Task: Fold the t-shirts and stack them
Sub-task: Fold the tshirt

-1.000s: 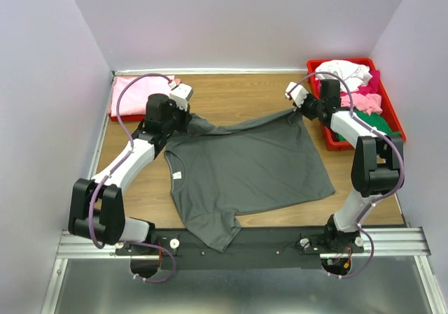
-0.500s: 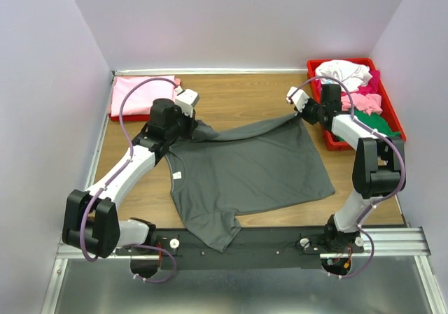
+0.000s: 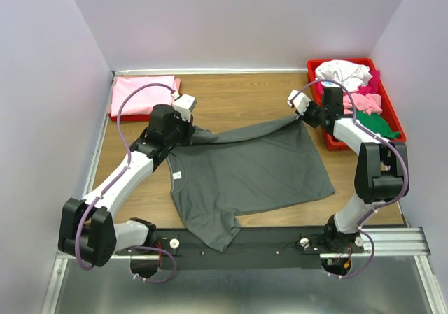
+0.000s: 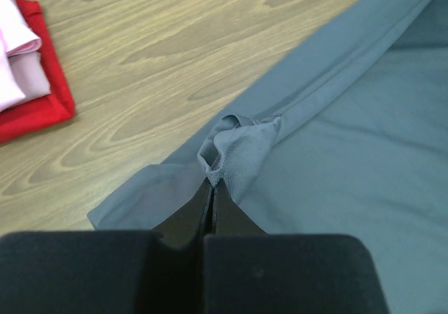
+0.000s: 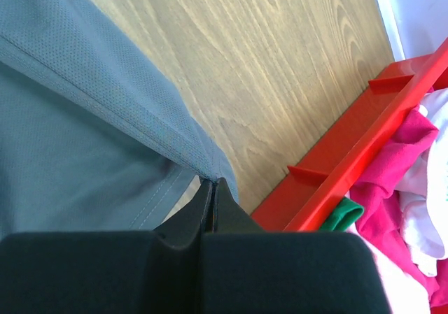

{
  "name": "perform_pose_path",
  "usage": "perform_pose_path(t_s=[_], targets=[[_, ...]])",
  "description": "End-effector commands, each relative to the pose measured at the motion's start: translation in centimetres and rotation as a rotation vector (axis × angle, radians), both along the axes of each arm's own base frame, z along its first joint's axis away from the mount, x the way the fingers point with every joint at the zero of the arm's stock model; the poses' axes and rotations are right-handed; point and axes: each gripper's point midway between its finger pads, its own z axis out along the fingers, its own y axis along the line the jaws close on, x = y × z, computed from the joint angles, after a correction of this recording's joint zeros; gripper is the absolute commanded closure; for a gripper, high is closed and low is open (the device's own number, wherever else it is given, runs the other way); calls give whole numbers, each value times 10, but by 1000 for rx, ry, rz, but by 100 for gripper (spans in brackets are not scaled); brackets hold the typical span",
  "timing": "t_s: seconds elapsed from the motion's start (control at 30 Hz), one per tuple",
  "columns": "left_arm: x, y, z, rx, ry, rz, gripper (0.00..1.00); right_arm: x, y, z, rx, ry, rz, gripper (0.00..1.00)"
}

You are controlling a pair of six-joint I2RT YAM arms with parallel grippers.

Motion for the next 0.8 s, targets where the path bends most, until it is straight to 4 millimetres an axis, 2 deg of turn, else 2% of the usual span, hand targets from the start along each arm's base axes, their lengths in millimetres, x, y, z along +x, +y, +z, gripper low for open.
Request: perform_pose_path(t_s=[0.0, 0.37, 0.77], targets=[[-6, 8, 8, 5, -19, 49, 100, -5, -8, 10, -42, -36, -2, 98], [-17, -2, 2, -16, 6, -12, 100, -18, -20, -17, -121, 11, -3, 98], [-20, -1, -11, -2, 51, 7, 100, -26, -20, -19, -123, 21, -4, 98]])
